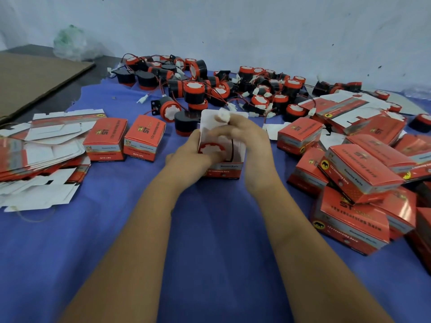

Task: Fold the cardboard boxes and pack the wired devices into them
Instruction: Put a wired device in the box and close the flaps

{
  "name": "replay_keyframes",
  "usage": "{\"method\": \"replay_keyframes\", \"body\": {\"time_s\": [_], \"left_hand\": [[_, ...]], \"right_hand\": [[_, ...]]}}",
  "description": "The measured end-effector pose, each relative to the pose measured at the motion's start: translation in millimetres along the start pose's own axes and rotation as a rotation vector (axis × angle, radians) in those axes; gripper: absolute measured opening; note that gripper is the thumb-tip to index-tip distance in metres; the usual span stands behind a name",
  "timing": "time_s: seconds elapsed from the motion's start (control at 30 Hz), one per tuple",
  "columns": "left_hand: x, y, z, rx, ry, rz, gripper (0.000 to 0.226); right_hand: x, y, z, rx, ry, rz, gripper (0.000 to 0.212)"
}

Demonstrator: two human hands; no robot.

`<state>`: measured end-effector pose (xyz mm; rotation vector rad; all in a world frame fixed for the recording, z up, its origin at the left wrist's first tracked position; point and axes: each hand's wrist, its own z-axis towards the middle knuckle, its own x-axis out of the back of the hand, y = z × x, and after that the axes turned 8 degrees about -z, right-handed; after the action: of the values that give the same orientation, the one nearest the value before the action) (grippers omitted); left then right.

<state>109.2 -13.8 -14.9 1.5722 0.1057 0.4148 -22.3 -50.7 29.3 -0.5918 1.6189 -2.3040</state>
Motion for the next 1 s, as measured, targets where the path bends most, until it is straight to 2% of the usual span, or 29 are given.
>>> {"method": "replay_keyframes", "body": {"time_s": [0.07,0.1,0.2,0.47,0.5,0.63,0.73,0.83,0.9,1.0], "left_hand": [[-2,3,1,0.009,0.031,-0.018,0.069],[-2,4,2,0.009,0.04,-0.014,0.068],[-4,4,1,0.019,0.041,0.002,0.072],[-4,4,1,0.036,0.013,-0.004,0.075],[-4,4,0,0.036,0.018,-0.005,0.073],[-6,6,-3,0.014,0.088,-0.005,0.066],[-12,9,-8,-0.014,0.192,0.049,0.066],[-17,12,-11,-0.036,0.271,0.106,0.07],[-18,13,-12,-0.038,0.282,0.126,0.07],[-16,14,-11,-0.059,0.287,0.099,0.066]], "right_hand": [[8,-2,1,-0.014,0.035,0.118,0.034],[10,-3,2,0.004,0.087,0.086,0.033],[12,2,4,0.034,0.197,-0.037,0.013],[10,12,5,0.044,0.278,-0.304,0.022],[11,14,6,0.063,0.264,-0.369,0.021],[14,23,10,0.234,0.202,-0.894,0.017],[16,25,10,0.368,0.297,-1.02,0.009],[19,26,11,0.376,0.265,-0.936,0.011],[17,26,11,0.312,0.181,-0.78,0.03],[13,24,10,0.188,0.174,-0.584,0.053]]}}
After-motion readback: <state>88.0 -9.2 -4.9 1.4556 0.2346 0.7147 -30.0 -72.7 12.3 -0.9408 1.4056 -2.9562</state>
